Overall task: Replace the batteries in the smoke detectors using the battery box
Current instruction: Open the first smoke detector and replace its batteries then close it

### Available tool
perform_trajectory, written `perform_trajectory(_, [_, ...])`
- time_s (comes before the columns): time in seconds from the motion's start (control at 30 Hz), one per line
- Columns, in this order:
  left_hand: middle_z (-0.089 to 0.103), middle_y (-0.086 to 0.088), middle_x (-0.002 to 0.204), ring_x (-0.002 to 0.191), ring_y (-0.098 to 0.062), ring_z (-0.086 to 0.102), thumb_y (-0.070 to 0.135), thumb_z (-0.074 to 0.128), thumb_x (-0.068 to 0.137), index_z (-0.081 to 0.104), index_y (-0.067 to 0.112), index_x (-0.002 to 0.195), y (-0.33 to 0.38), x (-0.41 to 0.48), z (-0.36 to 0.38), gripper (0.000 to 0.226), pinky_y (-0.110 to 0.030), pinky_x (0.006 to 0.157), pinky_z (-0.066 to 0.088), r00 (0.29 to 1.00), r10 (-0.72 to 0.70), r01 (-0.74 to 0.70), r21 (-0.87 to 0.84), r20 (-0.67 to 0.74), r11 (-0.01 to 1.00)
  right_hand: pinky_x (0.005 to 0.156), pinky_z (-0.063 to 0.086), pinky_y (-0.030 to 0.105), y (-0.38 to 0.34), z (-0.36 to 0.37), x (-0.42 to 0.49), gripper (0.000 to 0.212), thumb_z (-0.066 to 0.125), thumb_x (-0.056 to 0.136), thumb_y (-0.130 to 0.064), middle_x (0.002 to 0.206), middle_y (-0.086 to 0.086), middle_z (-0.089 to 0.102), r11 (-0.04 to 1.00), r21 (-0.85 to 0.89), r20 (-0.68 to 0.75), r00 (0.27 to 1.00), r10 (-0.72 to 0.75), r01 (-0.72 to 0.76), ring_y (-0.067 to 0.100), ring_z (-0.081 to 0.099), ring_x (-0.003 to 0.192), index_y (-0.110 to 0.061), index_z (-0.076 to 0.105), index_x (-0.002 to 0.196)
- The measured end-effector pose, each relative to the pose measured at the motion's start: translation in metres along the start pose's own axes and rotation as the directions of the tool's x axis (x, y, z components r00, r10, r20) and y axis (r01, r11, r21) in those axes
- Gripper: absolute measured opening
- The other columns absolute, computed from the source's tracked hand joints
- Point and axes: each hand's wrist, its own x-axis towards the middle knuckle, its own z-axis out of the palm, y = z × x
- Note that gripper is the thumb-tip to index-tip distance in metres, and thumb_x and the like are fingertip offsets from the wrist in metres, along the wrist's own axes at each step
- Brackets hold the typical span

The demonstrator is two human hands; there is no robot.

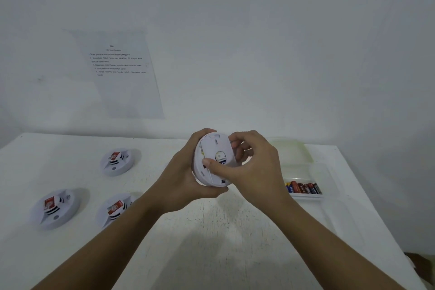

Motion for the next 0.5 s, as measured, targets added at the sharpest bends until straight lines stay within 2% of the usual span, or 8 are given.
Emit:
perform_trajectory(0.1, [0.054,0.015,0.137,0.130,-0.015,0.053,0.021,0.089,0.068,0.037,0.027,0.143,-0.003,0.001,-0.003,0.092,-0.032,0.105,0.050,1.000,0.002,-0.003,0.036,0.030,0.999,0.064,0.047,0.012,0.003,0.002,0.000,0.052,0.094,0.059,-0.043,0.090,-0.011,0.063,1.000,0.024,0.010,1.000,-0.017,0.017,0.007,0.058,0.083,-0.022,0.068,0.098])
perform_trajectory(0.2, [0.057,0.014,0.134,0.127,-0.016,0.055,0.017,0.092,0.065,0.041,0.028,0.141,-0.001,0.002,-0.004,0.092,-0.024,0.099,0.051,0.999,0.019,-0.021,0.043,0.032,0.999,0.067,0.045,0.010,0.002,0.000,0.001,0.052,0.095,0.060,-0.036,0.093,-0.009,0.062,0.998,0.048,0.034,0.999,-0.039,0.037,0.008,0.058,0.085,-0.020,0.068,0.102])
perform_trajectory(0.33, [0.054,0.001,0.140,0.130,-0.026,0.053,0.008,0.092,0.066,0.038,0.011,0.145,-0.004,0.004,-0.007,0.096,-0.044,0.104,0.051,0.998,0.005,-0.006,0.013,0.057,1.000,0.067,0.042,0.008,0.006,-0.011,0.010,0.042,0.093,0.064,-0.025,0.092,-0.007,0.068,0.991,0.105,0.090,0.992,-0.093,0.084,0.011,0.061,0.085,-0.020,0.071,0.099])
perform_trajectory(0.4, [0.053,0.009,0.139,0.129,-0.020,0.053,0.012,0.091,0.068,0.038,0.015,0.145,-0.006,0.004,-0.006,0.094,-0.039,0.104,0.052,0.998,-0.002,0.001,0.024,0.063,1.000,0.068,0.043,0.008,0.010,-0.014,0.012,0.042,0.093,0.066,-0.034,0.095,-0.009,0.070,0.994,0.091,0.126,0.989,-0.075,0.064,0.009,0.062,0.088,-0.022,0.072,0.101])
perform_trajectory(0.5, [0.054,0.023,0.133,0.126,-0.011,0.054,0.027,0.092,0.068,0.038,0.032,0.141,-0.005,0.001,-0.003,0.090,-0.024,0.099,0.053,0.999,-0.018,0.018,0.008,0.034,1.000,0.069,0.045,0.009,0.013,-0.011,0.008,0.051,0.087,0.067,-0.051,0.102,-0.014,0.066,0.999,0.010,0.178,0.983,-0.050,0.049,0.005,0.060,0.093,-0.027,0.071,0.109])
